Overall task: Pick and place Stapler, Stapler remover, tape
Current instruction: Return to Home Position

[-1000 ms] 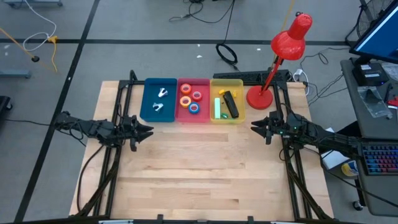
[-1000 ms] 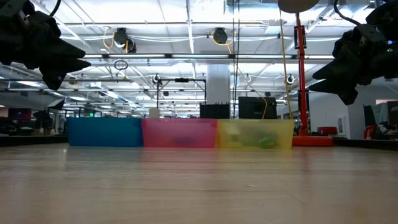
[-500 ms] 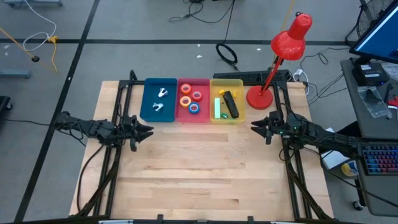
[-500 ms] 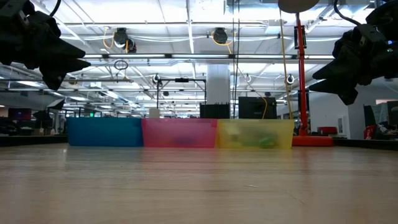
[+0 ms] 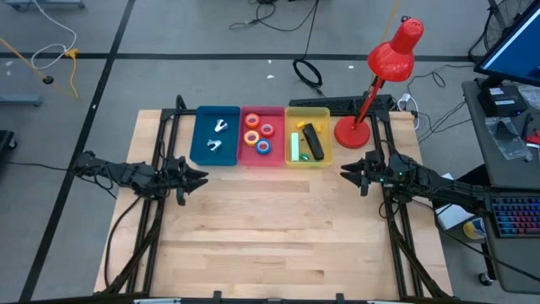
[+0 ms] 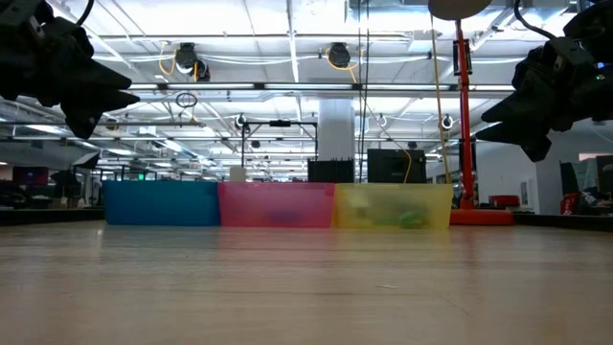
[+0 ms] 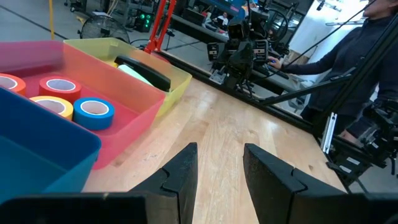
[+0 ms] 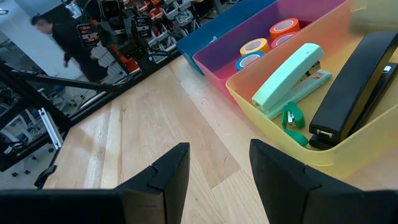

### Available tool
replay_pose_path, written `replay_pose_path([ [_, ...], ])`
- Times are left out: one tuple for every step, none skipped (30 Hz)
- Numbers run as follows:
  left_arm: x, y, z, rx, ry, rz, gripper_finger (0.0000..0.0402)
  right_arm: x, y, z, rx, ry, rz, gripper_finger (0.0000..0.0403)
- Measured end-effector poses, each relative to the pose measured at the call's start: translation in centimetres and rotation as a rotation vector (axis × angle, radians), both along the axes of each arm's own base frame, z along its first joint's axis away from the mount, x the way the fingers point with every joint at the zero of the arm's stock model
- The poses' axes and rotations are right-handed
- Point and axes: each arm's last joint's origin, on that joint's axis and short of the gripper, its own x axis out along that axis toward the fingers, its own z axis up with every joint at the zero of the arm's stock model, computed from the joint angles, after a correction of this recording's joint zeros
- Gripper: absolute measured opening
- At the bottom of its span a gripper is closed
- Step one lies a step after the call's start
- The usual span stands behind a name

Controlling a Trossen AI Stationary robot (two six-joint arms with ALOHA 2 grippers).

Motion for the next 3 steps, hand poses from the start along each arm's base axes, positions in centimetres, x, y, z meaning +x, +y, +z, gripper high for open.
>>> replay_pose_path([
  [0.00, 0.00, 0.00, 0.000, 0.000, 0.000, 0.0131, 0.00, 0.00, 0.00, 0.000, 0.000, 0.000, 0.0161],
  [0.00, 0.00, 0.00, 0.000, 0.000, 0.000, 0.0131, 0.00, 0.00, 0.00, 0.000, 0.000, 0.000, 0.0161],
  [0.00, 0.00, 0.00, 0.000, 0.000, 0.000, 0.0131, 0.00, 0.00, 0.00, 0.000, 0.000, 0.000, 0.0162],
])
